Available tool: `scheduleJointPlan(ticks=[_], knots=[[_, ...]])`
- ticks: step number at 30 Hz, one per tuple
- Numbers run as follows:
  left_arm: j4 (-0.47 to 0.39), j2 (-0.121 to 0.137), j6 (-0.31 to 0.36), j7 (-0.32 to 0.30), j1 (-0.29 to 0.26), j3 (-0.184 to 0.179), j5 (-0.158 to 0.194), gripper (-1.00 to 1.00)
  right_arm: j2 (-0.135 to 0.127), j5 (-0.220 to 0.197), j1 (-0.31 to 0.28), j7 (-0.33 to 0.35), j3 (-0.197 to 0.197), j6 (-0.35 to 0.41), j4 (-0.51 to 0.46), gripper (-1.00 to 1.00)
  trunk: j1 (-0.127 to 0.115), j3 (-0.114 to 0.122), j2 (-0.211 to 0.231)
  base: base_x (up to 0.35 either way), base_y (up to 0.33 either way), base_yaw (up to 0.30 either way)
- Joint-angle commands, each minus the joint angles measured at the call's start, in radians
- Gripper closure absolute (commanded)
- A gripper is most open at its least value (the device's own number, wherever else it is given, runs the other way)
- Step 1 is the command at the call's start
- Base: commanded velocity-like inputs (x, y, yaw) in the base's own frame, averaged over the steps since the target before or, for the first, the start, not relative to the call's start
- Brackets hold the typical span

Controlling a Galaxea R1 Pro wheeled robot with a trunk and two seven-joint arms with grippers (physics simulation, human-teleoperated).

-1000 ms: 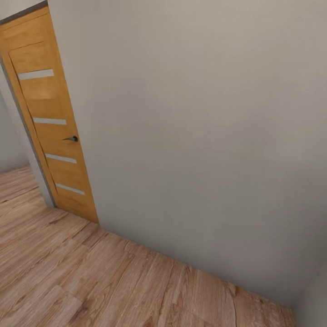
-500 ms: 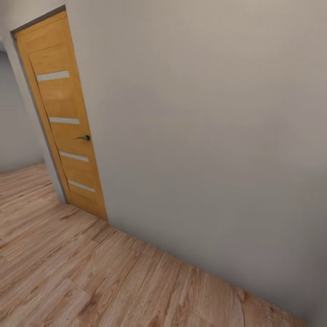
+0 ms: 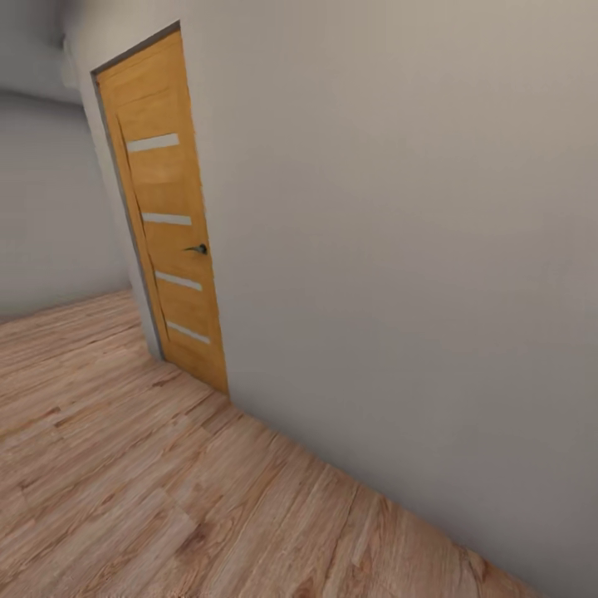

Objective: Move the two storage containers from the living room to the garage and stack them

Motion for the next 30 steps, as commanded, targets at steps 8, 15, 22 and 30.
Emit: scheduleJointPlan(ticks=[8, 15, 22, 30], knots=[[0.000, 0.000, -0.002, 0.001, 0.000, 0.000, 0.008, -1.00, 0.000, -0.011, -0.001, 0.005, 0.007, -0.005, 0.003, -1.00, 0.000, -0.001, 0.000, 0.000, 0.000, 0.275], [0.000, 0.000, -0.002, 0.001, 0.000, 0.000, 0.008, -1.00, 0.000, -0.011, -0.001, 0.005, 0.007, -0.004, 0.003, -1.00, 0.000, -0.001, 0.000, 0.076, 0.000, 0.271], [0.000, 0.000, -0.002, 0.001, 0.000, 0.000, 0.008, -1.00, 0.000, -0.011, -0.001, 0.005, 0.007, -0.004, 0.003, -1.00, 0.000, -0.001, 0.000, 0.298, 0.000, 0.108], [0.001, 0.000, -0.002, 0.001, 0.000, 0.000, 0.008, -1.00, 0.000, -0.011, -0.001, 0.004, 0.007, -0.003, 0.003, -1.00, 0.000, -0.001, 0.000, 0.321, 0.000, 0.041]])
